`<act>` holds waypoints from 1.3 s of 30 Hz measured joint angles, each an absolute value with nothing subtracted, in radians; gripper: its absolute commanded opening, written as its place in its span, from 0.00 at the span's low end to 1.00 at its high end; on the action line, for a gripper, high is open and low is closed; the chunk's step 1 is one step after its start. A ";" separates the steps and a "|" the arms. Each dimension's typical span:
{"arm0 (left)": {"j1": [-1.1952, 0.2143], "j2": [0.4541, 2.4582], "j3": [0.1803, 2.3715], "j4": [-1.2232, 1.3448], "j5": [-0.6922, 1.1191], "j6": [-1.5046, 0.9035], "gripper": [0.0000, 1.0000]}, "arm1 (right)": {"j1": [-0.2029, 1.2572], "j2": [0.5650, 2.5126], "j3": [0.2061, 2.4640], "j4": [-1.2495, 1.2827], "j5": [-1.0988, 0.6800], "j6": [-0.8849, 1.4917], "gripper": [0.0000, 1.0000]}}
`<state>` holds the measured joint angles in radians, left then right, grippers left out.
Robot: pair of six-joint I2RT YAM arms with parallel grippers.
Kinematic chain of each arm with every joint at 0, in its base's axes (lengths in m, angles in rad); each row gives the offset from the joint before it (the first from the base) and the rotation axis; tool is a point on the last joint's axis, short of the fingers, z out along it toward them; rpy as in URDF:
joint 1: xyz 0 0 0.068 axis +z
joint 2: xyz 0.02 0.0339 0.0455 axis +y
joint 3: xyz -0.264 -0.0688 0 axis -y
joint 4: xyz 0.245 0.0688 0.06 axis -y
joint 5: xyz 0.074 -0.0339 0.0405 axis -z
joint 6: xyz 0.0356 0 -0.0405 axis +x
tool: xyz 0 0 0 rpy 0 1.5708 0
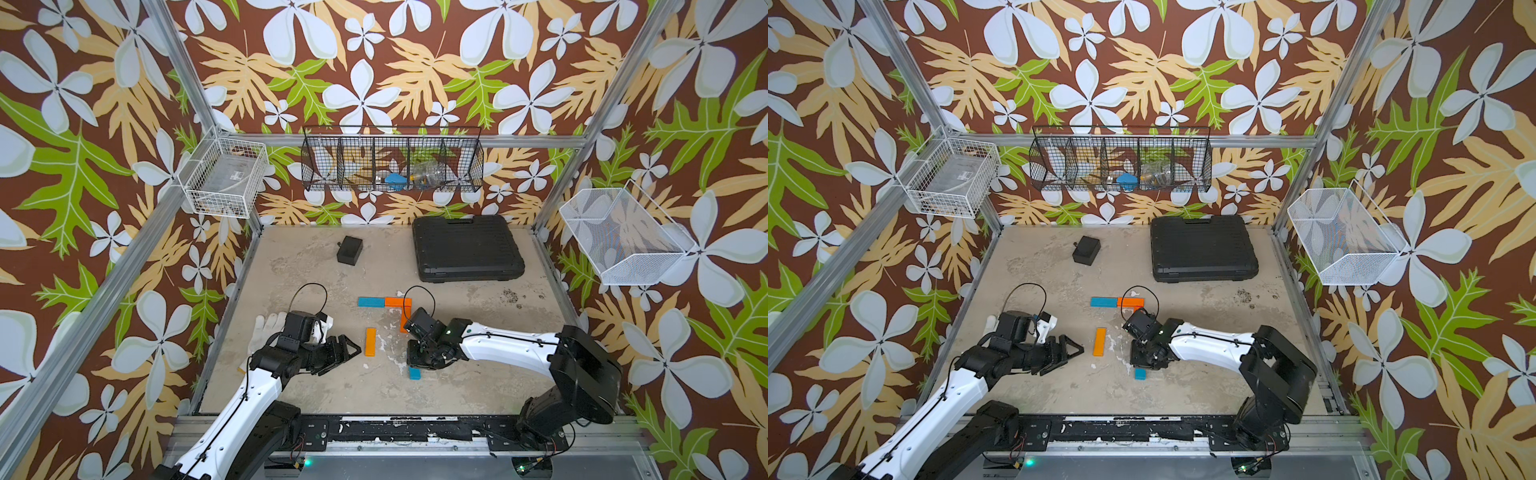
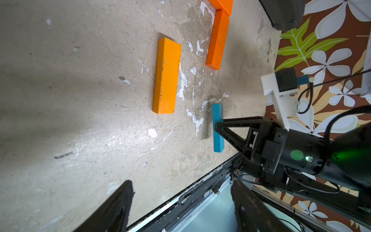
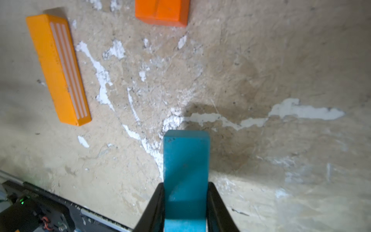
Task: Assemble the number 7 with building blocks
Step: Assemble the building block at the center of the board.
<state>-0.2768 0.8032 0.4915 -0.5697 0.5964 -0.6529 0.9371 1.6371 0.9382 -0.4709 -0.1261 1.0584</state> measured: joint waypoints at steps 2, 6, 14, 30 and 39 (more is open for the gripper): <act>-0.277 0.802 0.492 -0.570 0.591 -0.653 0.80 | 0.949 1.679 0.970 -0.487 -0.104 1.073 0.24; -0.277 0.794 0.499 -0.571 0.582 -0.653 0.81 | 0.964 1.738 1.012 -0.495 -0.094 1.100 0.24; -0.277 0.789 0.504 -0.571 0.574 -0.653 0.81 | 0.963 1.814 1.095 -0.557 -0.097 1.144 0.29; -0.277 0.779 0.502 -0.571 0.573 -0.649 0.81 | 0.962 1.928 1.250 -0.731 -0.099 1.140 0.34; -0.277 0.781 0.511 -0.579 0.572 -0.634 0.81 | 0.955 1.934 1.263 -0.732 -0.112 1.140 0.39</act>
<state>-0.2771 0.7811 0.5114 -0.5785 0.5720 -0.6338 0.9550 1.9335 1.2633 -0.7319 -0.1120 1.1397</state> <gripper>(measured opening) 0.807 0.397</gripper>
